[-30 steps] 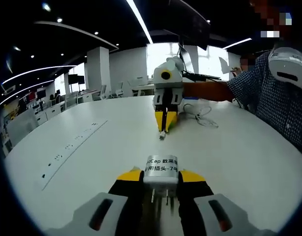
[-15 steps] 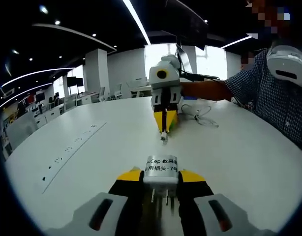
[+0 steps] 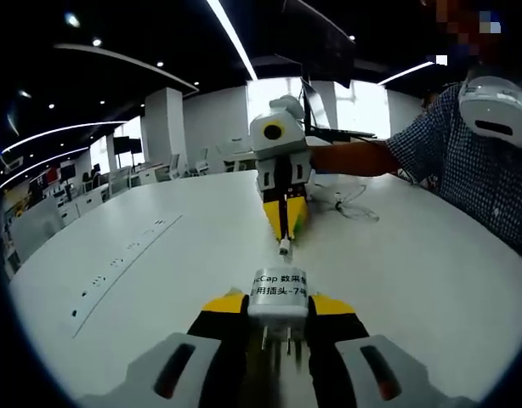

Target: Plug the desk Type‑C cable into the charger adapter.

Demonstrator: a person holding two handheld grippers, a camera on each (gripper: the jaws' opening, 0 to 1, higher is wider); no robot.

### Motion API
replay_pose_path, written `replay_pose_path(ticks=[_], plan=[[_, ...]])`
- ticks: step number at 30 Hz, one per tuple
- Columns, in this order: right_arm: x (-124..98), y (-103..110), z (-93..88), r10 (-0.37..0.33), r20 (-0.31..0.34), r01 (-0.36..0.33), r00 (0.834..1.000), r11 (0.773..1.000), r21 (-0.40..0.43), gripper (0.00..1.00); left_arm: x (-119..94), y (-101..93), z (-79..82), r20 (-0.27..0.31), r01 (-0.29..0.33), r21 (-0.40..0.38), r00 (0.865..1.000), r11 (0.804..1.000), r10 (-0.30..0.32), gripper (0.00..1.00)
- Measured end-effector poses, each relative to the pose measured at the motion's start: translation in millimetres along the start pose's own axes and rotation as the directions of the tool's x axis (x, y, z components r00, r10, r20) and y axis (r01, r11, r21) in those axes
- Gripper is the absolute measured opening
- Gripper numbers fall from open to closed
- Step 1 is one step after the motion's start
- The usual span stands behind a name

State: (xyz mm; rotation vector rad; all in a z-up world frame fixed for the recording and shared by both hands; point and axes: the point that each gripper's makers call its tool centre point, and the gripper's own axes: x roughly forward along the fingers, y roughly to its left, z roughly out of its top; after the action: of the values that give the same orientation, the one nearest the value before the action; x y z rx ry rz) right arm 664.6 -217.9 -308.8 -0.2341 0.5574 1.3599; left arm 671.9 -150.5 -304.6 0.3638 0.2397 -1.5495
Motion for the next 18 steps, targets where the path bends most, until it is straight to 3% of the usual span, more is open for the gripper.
replay_pose_path(ticks=[18], plan=[[17, 3, 8.9, 0.027, -0.012, -0.027, 1.0, 1.0, 0.002, 0.06, -1, 1.8, -0.4, 0.0, 0.004, 0.005, 1.0, 1.0, -0.004, 0.27]])
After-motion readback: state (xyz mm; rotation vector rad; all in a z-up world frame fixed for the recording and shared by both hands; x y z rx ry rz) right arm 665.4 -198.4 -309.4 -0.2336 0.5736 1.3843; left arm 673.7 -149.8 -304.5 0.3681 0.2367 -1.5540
